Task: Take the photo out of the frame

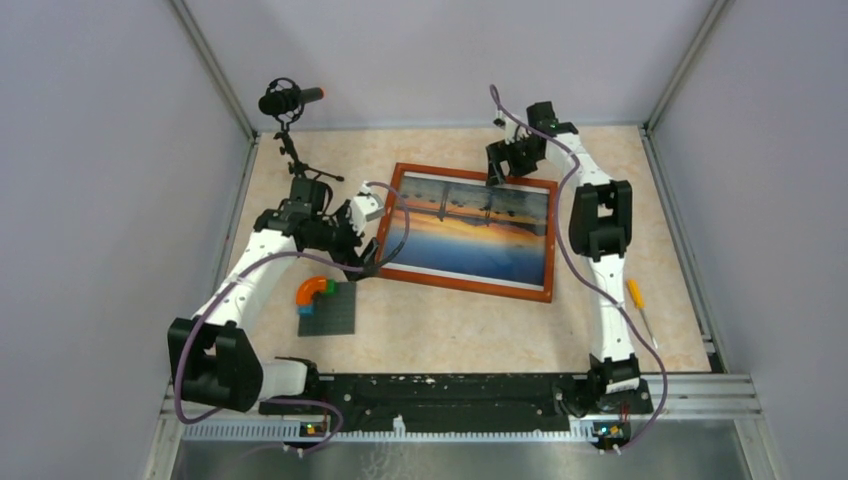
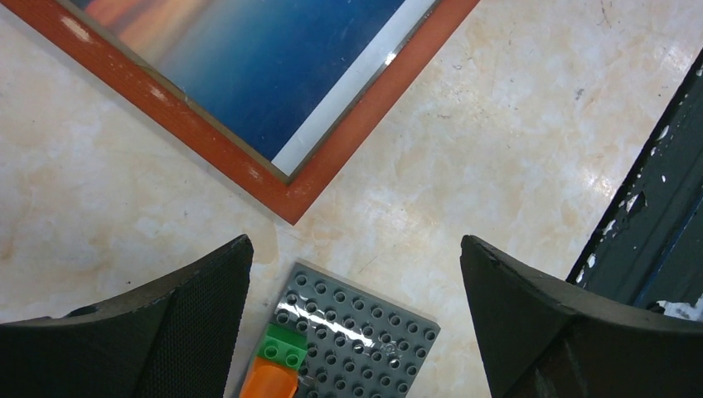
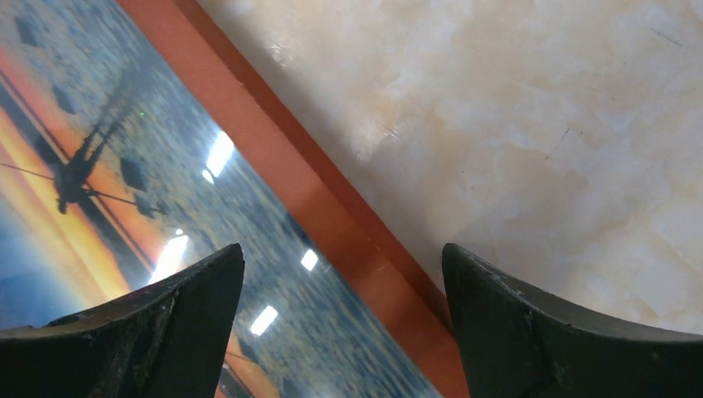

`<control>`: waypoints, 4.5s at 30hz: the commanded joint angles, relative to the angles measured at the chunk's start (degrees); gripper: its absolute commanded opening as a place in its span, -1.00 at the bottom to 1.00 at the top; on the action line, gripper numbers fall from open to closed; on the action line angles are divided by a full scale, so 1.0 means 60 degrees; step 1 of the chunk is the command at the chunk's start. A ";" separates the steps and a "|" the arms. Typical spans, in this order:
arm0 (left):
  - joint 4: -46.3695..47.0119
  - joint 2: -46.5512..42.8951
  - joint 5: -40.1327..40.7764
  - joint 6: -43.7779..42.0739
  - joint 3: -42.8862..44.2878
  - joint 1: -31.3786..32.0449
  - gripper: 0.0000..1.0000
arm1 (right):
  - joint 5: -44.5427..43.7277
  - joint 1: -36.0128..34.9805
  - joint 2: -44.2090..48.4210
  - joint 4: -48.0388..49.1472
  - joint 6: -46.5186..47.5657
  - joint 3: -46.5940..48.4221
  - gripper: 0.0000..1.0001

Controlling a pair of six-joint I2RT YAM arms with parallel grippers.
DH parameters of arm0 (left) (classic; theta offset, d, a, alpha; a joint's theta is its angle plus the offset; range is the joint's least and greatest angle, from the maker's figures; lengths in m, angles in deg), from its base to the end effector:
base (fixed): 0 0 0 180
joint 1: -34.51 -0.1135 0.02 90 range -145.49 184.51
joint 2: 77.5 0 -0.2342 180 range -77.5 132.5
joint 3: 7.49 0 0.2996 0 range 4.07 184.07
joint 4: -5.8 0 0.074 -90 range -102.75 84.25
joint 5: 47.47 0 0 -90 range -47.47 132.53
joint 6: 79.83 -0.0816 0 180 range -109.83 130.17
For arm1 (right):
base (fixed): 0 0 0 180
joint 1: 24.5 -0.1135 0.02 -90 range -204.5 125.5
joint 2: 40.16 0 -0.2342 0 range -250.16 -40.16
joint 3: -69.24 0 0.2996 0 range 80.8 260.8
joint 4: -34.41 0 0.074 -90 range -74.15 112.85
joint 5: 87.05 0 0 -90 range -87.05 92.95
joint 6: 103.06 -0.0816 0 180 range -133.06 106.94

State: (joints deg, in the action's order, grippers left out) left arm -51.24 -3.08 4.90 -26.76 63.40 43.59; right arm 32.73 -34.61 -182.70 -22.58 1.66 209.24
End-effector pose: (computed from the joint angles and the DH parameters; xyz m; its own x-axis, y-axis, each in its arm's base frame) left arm 0.3123 -0.1004 0.1999 -0.4344 0.5513 -0.7123 0.8535 0.5047 -0.1299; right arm 0.5625 0.1415 0.1178 -0.7189 -0.3522 -0.5992 -0.6028 0.7452 0.2852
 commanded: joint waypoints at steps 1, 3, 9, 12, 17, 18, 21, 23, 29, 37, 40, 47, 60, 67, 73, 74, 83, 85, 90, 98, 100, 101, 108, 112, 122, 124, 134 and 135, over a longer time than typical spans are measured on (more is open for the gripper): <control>-0.0097 -0.0076 0.0322 -0.0135 -0.0088 0.0344 0.95 | 0.0283 0.0163 -0.0514 -0.0069 -0.0287 0.0354 0.76; -0.0117 -0.0042 0.0376 -0.0120 -0.0124 0.0472 0.96 | 0.0400 0.0249 -0.0577 -0.0112 -0.0286 0.0148 0.77; -0.0204 0.0149 0.0614 0.0060 -0.0169 0.0771 0.97 | 0.1467 0.0583 -0.0681 -0.0870 -0.0417 -0.0575 0.78; -0.0228 0.0322 0.0653 0.0368 -0.0250 0.0779 0.96 | 0.1876 0.0819 -0.0160 -0.0833 -0.0488 -0.1720 0.77; 0.0126 0.0481 0.1124 0.0501 -0.0976 0.0844 0.83 | 0.2279 0.1237 0.0810 -0.0491 -0.0710 -0.3699 0.78; 0.0252 0.0499 0.1224 0.0470 -0.1100 0.0896 0.79 | 0.2285 0.1288 0.1038 -0.0400 -0.0710 -0.4062 0.78; 0.0456 0.0633 0.1566 0.0435 -0.1342 0.1113 0.64 | 0.2340 0.1424 0.1827 -0.0099 -0.0725 -0.5415 0.78; 0.0678 0.0804 0.1829 0.0548 -0.1509 0.1247 0.53 | 0.2348 0.1515 0.2312 0.0135 -0.0725 -0.6297 0.78; 0.1353 0.1409 0.2386 0.1060 -0.1842 0.1401 0.25 | 0.2386 0.2024 0.3082 0.0450 -0.0708 -0.7972 0.78; 0.2122 0.2564 0.2421 0.0783 -0.1528 0.1635 0.19 | 0.2821 0.2154 0.3984 0.0442 -0.0559 -0.9551 0.78; 0.2405 0.3302 0.2408 0.0486 -0.1097 0.1636 0.19 | 0.2914 0.2154 0.4184 0.0247 -0.0323 -0.9912 0.78; 0.2601 0.5279 0.2411 0.0020 0.0813 0.1636 0.17 | 0.2690 0.2207 0.4514 -0.0627 0.0852 -1.0300 0.78; 0.1943 0.8318 0.1599 0.0711 0.5283 0.1864 0.26 | 0.2368 0.2286 0.4809 -0.0866 0.1508 -1.0814 0.78; 0.0760 0.7778 0.1091 0.1912 0.6058 0.1289 0.46 | 0.2077 0.2285 0.4945 -0.0864 0.1569 -1.0984 0.79; 0.1153 0.6915 0.0072 0.3479 0.5594 0.0604 0.66 | 0.1181 0.2111 0.5246 -0.0598 0.1506 -1.1175 0.80; 0.1342 0.6869 -0.0081 0.3661 0.5470 0.0650 0.69 | 0.1135 0.1980 0.5211 -0.0591 0.1433 -1.1180 0.80; 0.2401 0.8045 -0.0961 0.5224 0.5638 0.0801 0.76 | 0.2058 0.0528 0.4619 -0.0189 0.0178 -1.1154 0.80; 0.2583 0.8318 -0.1057 0.5403 0.5727 0.0771 0.77 | 0.2333 0.0371 0.4603 -0.0031 -0.0079 -1.1214 0.80; 0.2834 0.8993 -0.1268 0.5403 0.6133 0.0806 0.77 | 0.3018 0.0087 0.5041 0.0008 -0.0234 -1.1368 0.80; 0.2347 1.0453 -0.1084 0.4643 0.7629 0.1233 0.69 | 0.0179 0.1594 0.5430 -0.1654 0.1815 -1.0714 0.82; 0.2119 1.0869 -0.0956 0.4298 0.8152 0.1402 0.66 | -0.0418 0.2278 0.5414 -0.2360 0.2585 -1.0525 0.82; 0.2058 1.1031 -0.0937 0.4161 0.8396 0.1489 0.65 | -0.0537 0.2554 0.5416 -0.2767 0.3020 -1.0410 0.82; 0.2092 1.2099 -0.0606 0.3562 1.0334 0.2037 0.69 | 0.0463 0.3662 0.5772 -0.4869 0.4067 -0.7937 0.82; 0.1605 1.2221 -0.0010 0.3717 1.2586 0.1688 0.80 | 0.1364 0.3662 0.5263 -0.4423 0.2810 -0.5935 0.82; 0.2177 0.5160 0.1416 -0.1185 0.5205 0.1766 0.97 | 0.0849 0.2774 0.2201 -0.2897 0.0649 -0.0980 0.82; 0.2072 0.3644 0.1546 -0.1866 0.3691 0.1950 0.97 | 0.0685 0.2415 0.1820 -0.2751 0.0634 -0.0493 0.82; 0.4014 -0.0657 0.3488 -0.3131 -0.1982 0.4874 0.97 | 0.0761 0.1846 0.0631 -0.2441 0.0636 0.0065 0.83; 0.4275 -0.0779 0.3680 -0.3056 -0.2219 0.5126 0.97 | 0.0731 0.1846 0.0649 -0.2405 0.0701 -0.0074 0.83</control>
State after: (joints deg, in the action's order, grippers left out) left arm -34.24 -5.27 19.94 -43.37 55.60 69.86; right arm 37.41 -24.73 -178.51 -38.14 5.27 207.23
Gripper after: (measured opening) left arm 0.987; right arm 0.912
